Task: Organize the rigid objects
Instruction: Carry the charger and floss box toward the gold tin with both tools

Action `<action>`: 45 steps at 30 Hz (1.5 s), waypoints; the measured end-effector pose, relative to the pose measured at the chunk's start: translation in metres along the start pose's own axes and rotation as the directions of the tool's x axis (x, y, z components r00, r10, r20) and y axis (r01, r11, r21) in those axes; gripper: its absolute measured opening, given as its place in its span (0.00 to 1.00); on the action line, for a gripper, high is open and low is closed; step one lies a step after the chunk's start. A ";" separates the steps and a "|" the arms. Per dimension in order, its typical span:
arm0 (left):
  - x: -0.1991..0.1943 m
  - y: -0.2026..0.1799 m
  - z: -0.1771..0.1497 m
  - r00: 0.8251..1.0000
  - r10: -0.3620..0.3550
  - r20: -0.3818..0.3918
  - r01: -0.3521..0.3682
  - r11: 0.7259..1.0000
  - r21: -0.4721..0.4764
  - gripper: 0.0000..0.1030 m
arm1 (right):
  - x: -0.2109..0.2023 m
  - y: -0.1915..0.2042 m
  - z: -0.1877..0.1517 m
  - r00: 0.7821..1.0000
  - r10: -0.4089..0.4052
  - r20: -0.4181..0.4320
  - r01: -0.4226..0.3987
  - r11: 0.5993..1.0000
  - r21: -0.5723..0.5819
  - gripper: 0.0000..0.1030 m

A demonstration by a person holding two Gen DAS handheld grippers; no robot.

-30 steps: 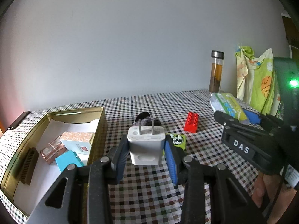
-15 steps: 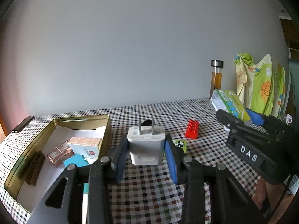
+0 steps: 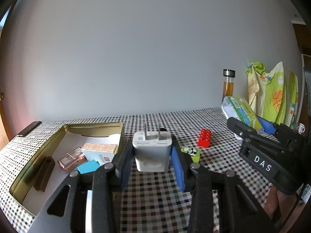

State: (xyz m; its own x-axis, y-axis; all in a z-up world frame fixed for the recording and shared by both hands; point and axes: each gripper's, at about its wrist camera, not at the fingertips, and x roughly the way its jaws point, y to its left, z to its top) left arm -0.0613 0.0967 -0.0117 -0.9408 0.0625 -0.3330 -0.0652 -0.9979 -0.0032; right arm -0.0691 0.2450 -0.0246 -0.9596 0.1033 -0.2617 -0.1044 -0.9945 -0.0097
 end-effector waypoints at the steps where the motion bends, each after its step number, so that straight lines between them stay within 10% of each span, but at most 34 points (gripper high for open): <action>1: -0.001 0.001 0.000 1.000 0.002 0.004 -0.002 1.000 -0.001 0.36 | 0.000 0.001 0.000 1.000 0.003 0.001 -0.003 1.000 0.000 0.57; 45: -0.020 0.050 -0.003 0.995 0.092 0.036 -0.089 0.994 -0.059 0.36 | -0.012 0.047 -0.001 0.991 0.134 0.004 -0.134 0.990 -0.033 0.57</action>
State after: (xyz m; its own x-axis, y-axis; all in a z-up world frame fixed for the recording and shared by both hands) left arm -0.0450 0.0459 -0.0086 -0.9542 -0.0286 -0.2978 0.0391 -0.9988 -0.0294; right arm -0.0622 0.1967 -0.0223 -0.9659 -0.0310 -0.2570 0.0337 -0.9994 -0.0060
